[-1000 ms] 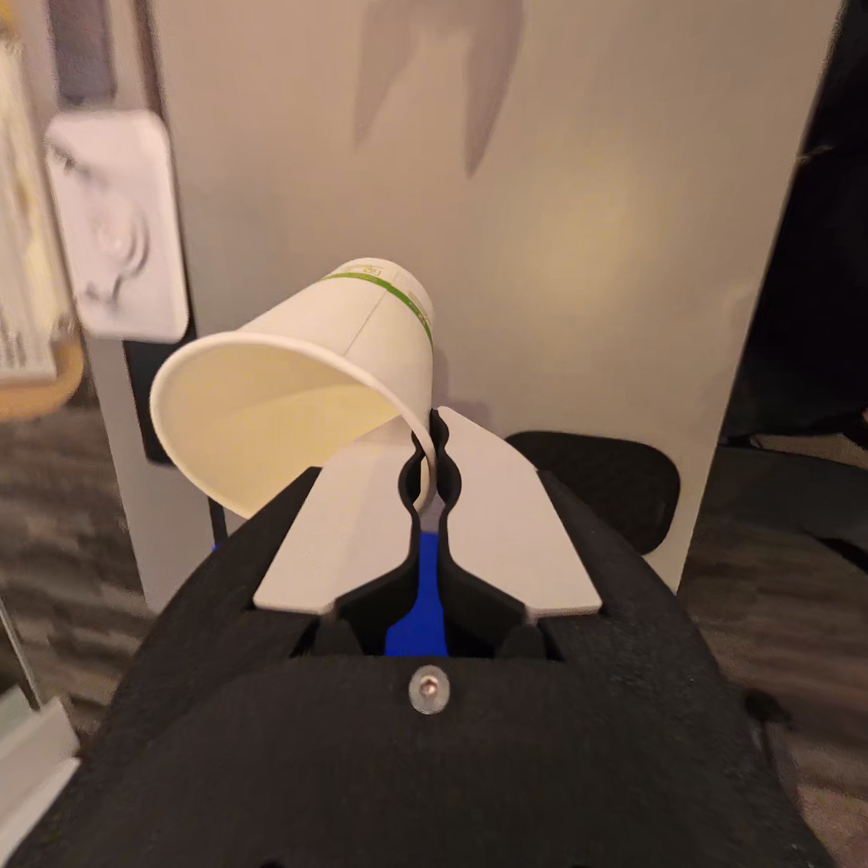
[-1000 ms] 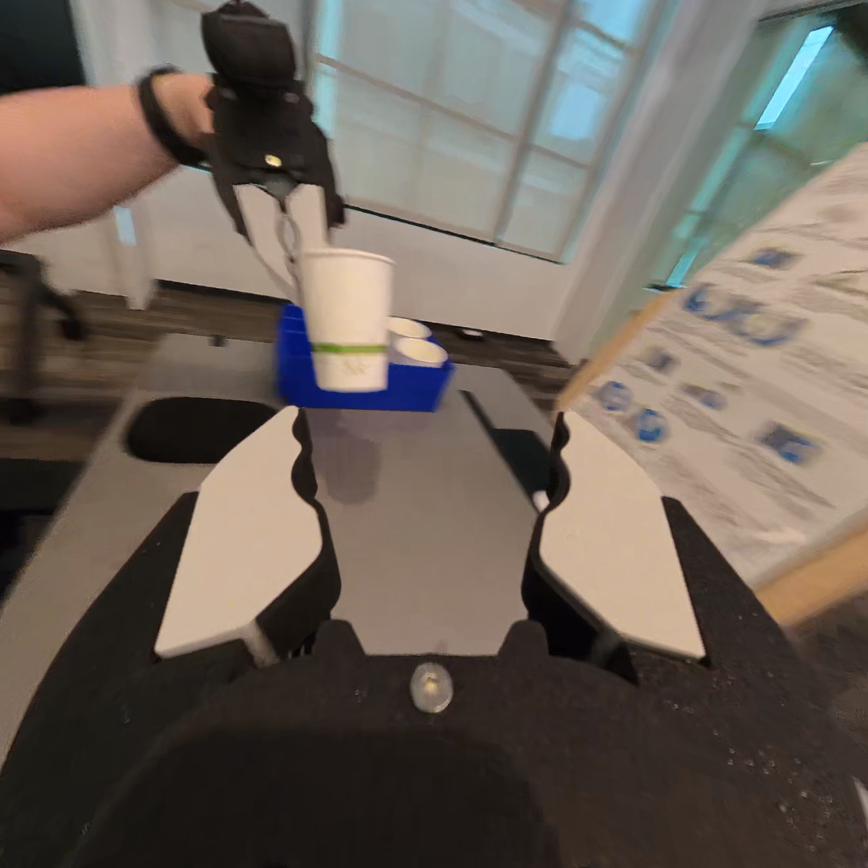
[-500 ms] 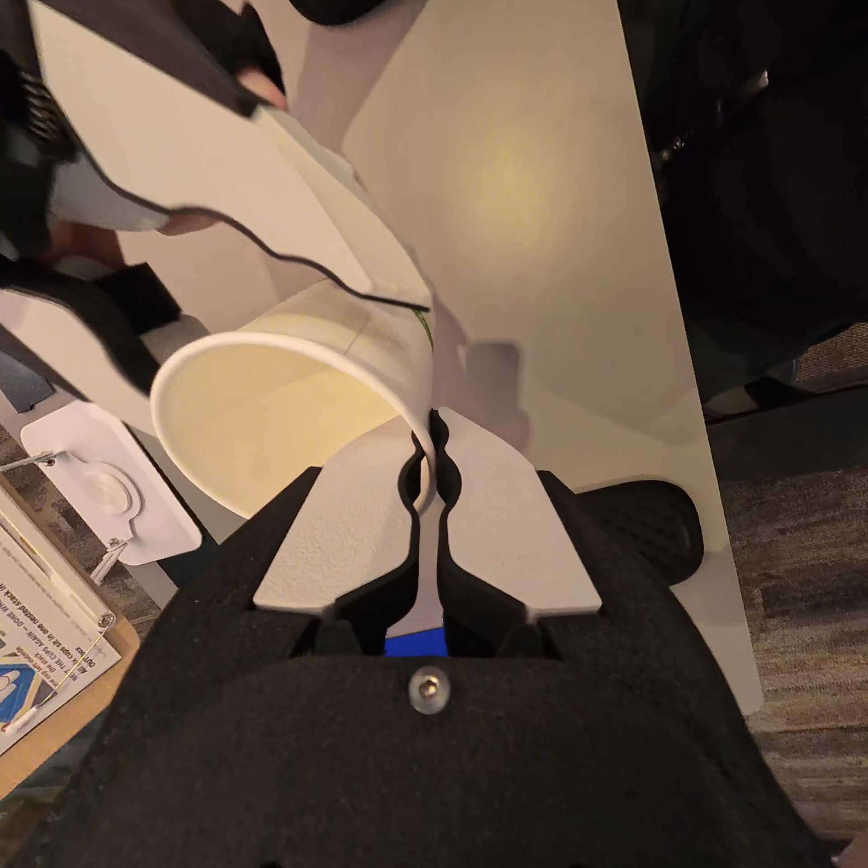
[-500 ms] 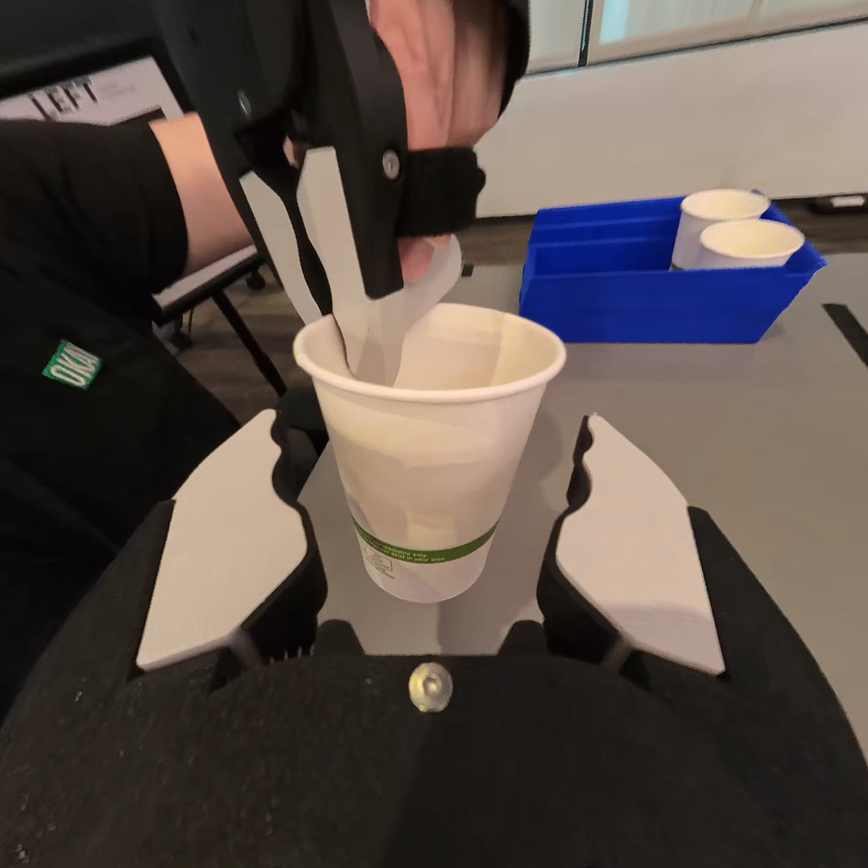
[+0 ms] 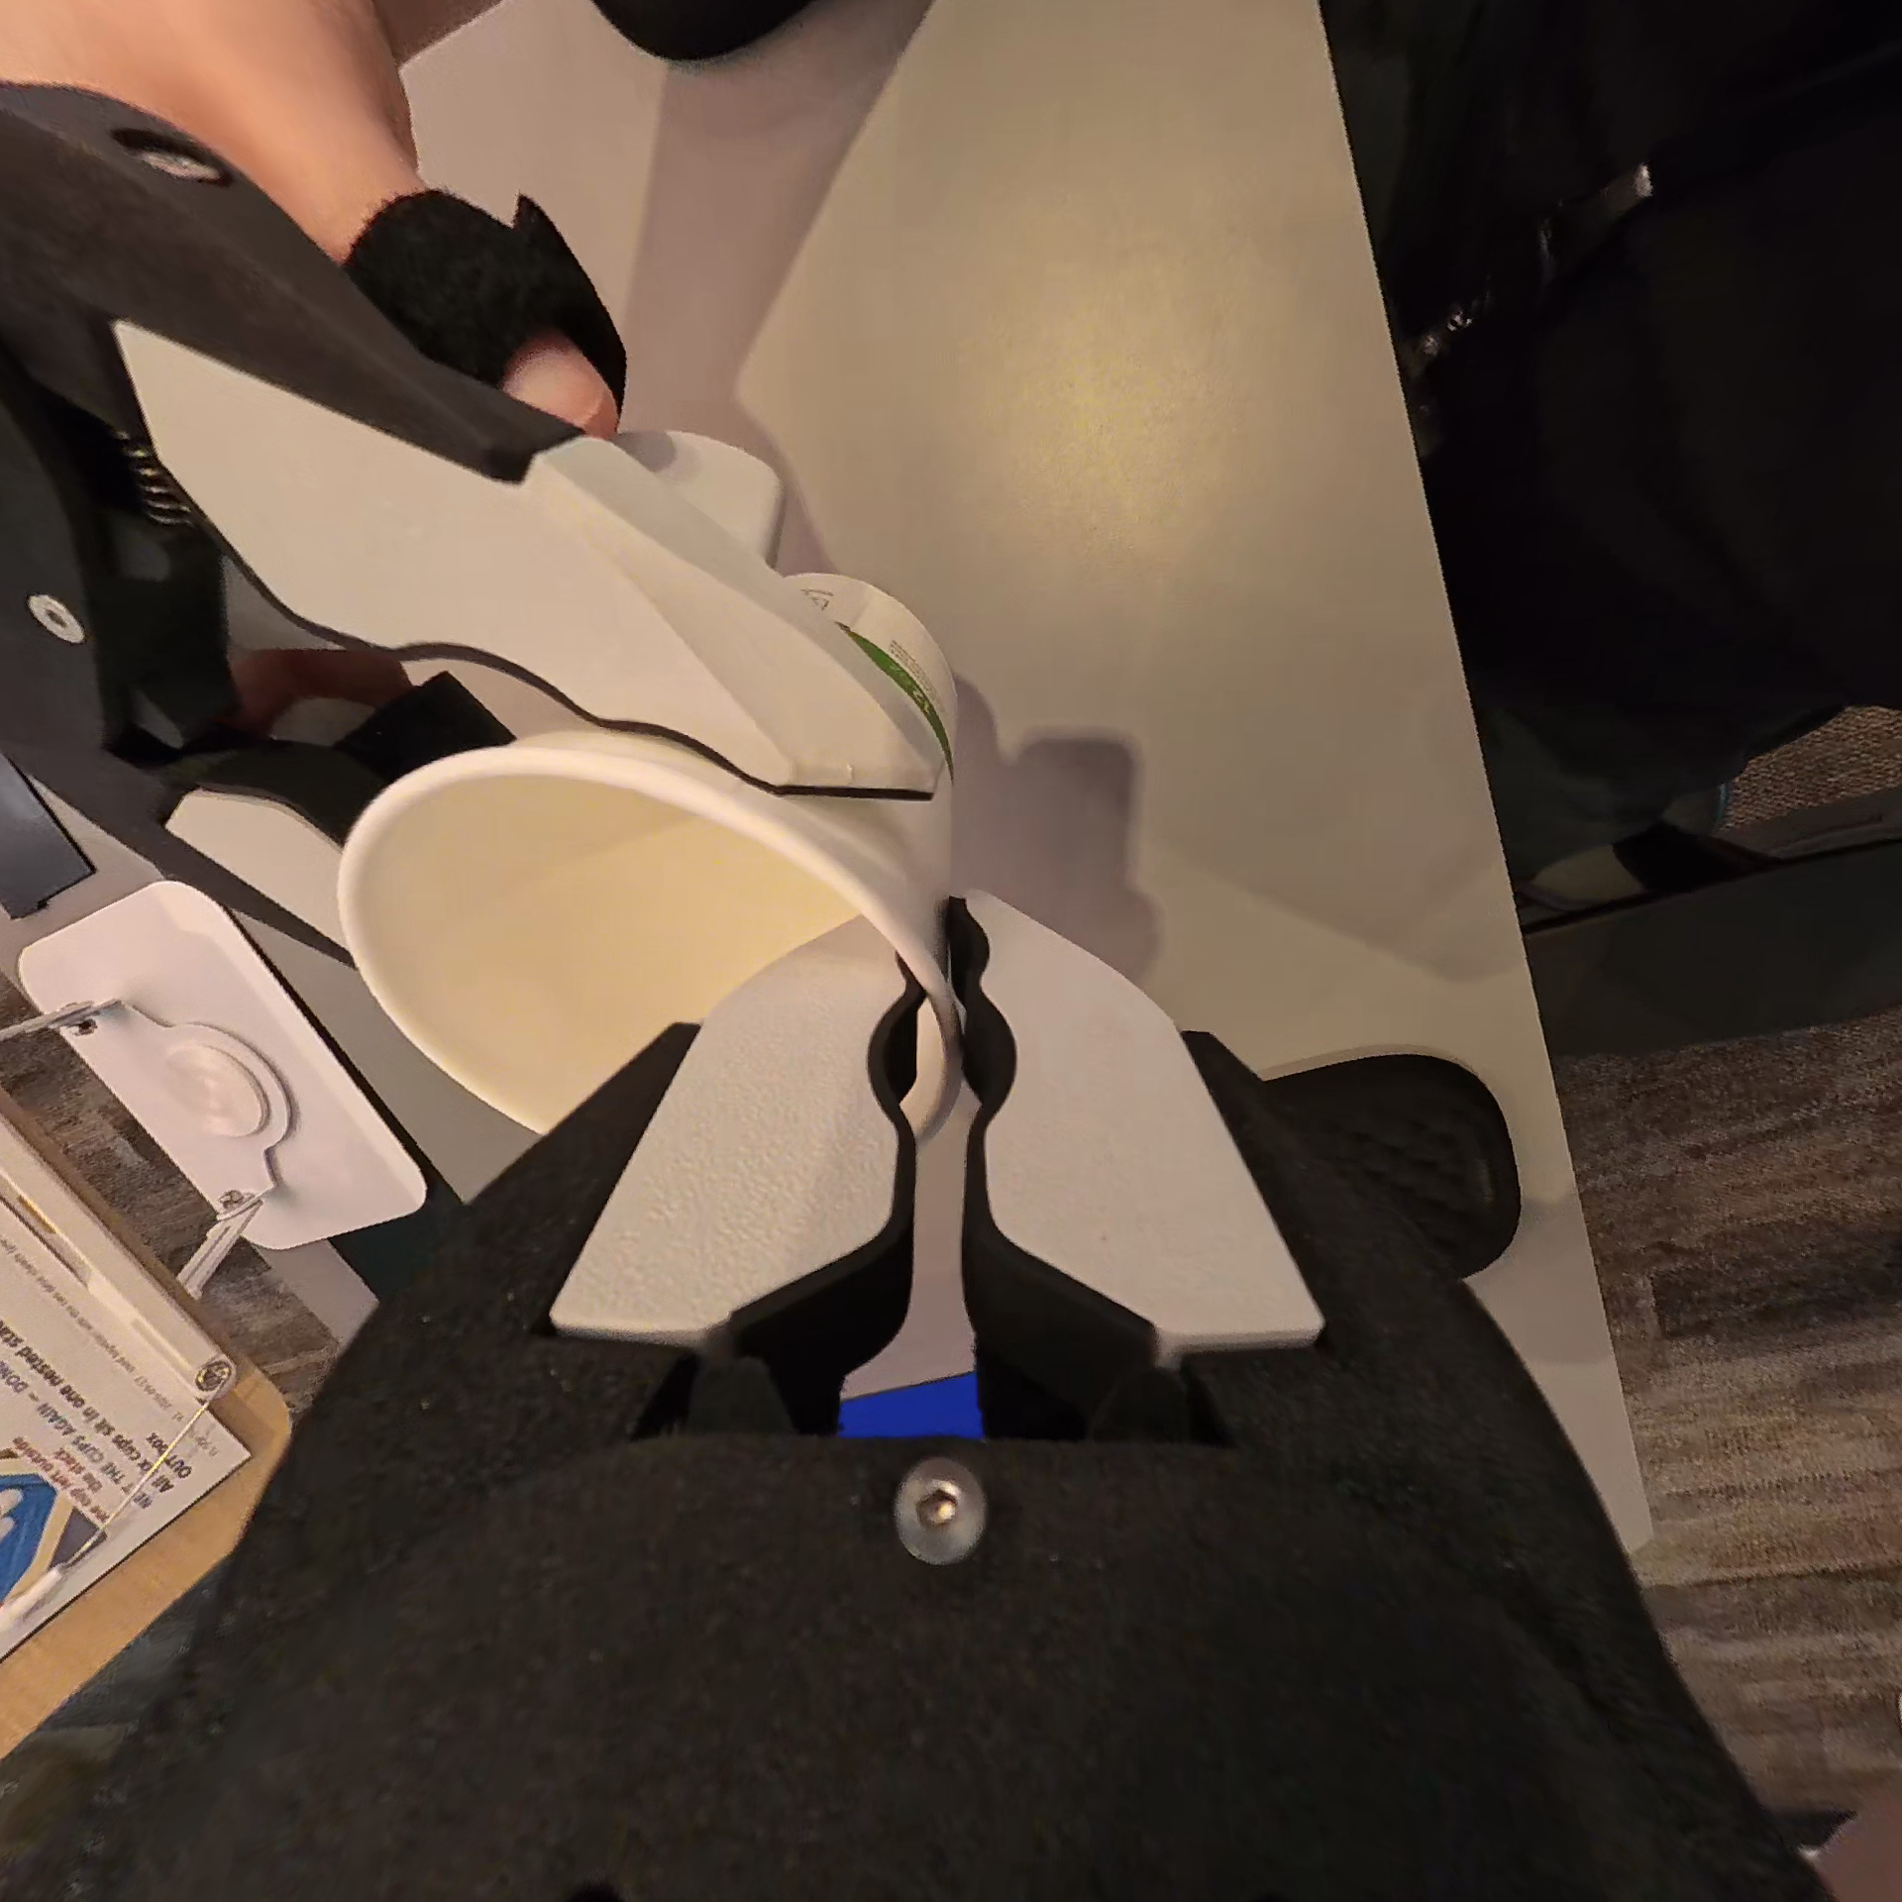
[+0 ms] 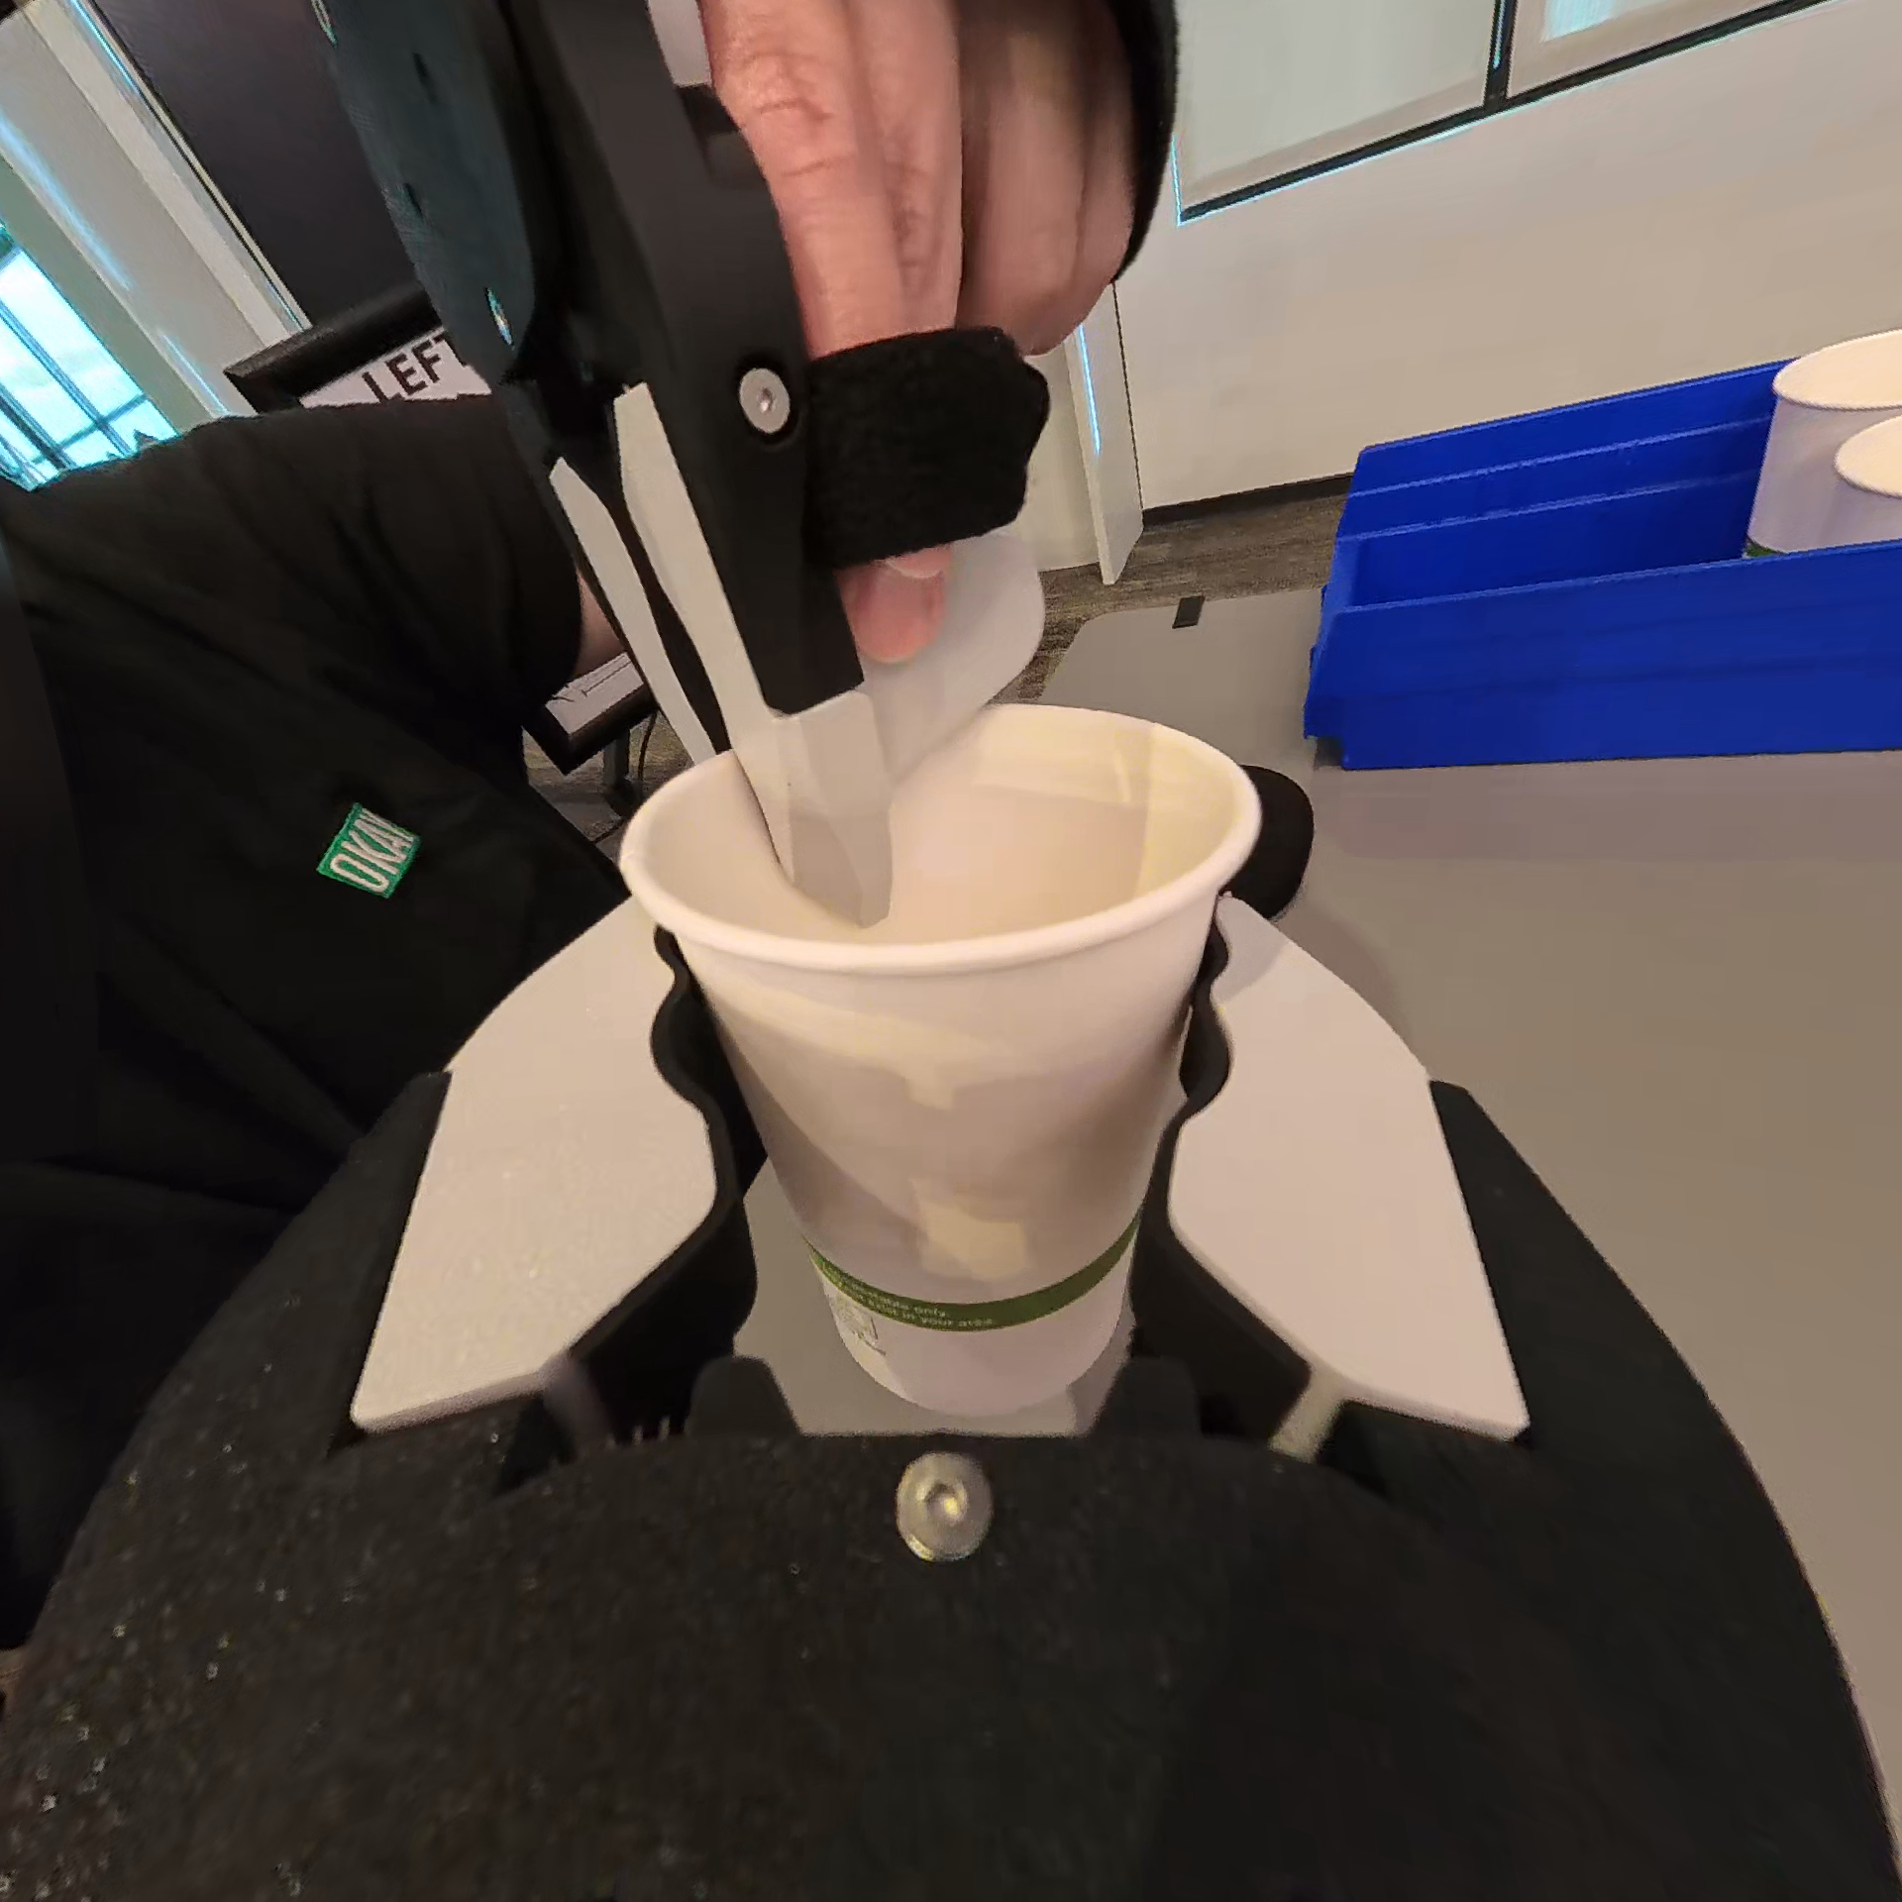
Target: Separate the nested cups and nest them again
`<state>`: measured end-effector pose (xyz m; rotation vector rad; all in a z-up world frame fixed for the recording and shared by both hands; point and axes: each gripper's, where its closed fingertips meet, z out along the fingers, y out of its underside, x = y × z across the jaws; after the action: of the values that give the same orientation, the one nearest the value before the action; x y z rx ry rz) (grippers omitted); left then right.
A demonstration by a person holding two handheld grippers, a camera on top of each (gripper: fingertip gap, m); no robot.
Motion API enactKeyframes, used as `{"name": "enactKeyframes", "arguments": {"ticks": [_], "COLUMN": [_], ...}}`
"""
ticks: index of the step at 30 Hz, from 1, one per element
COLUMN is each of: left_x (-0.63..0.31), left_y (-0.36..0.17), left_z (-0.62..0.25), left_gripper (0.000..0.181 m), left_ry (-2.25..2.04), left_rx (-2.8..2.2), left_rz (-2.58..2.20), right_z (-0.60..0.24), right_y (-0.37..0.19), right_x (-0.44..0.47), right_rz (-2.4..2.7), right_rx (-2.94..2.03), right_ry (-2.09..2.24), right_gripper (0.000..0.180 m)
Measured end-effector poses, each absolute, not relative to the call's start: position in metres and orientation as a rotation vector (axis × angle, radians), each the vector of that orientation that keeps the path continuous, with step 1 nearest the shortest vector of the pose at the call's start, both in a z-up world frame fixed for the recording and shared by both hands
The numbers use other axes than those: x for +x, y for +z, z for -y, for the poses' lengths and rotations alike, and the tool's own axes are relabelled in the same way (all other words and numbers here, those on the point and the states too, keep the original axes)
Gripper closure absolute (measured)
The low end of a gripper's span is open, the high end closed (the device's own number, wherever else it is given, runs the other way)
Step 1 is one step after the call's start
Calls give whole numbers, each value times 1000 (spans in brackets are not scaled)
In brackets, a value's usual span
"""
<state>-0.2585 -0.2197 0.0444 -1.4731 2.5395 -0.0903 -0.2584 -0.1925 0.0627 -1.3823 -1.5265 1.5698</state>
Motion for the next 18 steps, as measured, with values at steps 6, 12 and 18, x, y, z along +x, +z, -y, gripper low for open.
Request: {"name": "enactKeyframes", "arguments": {"ticks": [6, 12, 18], "left_x": [-243, -246, -287], "left_y": [58, 91, 120], "left_z": [207, 189, 174], "left_gripper": [141, 128, 119], "left_ry": [-121, -146, -249], "left_rx": [-1477, -1446, -1532], "left_rz": [-2360, -2107, -1819], "right_z": [186, 159, 89], "right_y": [59, 59, 116], "right_x": [-255, -231, -112], "right_rz": [1526, 1470, 1063], "right_rx": [-1410, -1488, -1507], "right_ry": [1535, 1409, 929], "right_gripper": [89, 89, 88]}}
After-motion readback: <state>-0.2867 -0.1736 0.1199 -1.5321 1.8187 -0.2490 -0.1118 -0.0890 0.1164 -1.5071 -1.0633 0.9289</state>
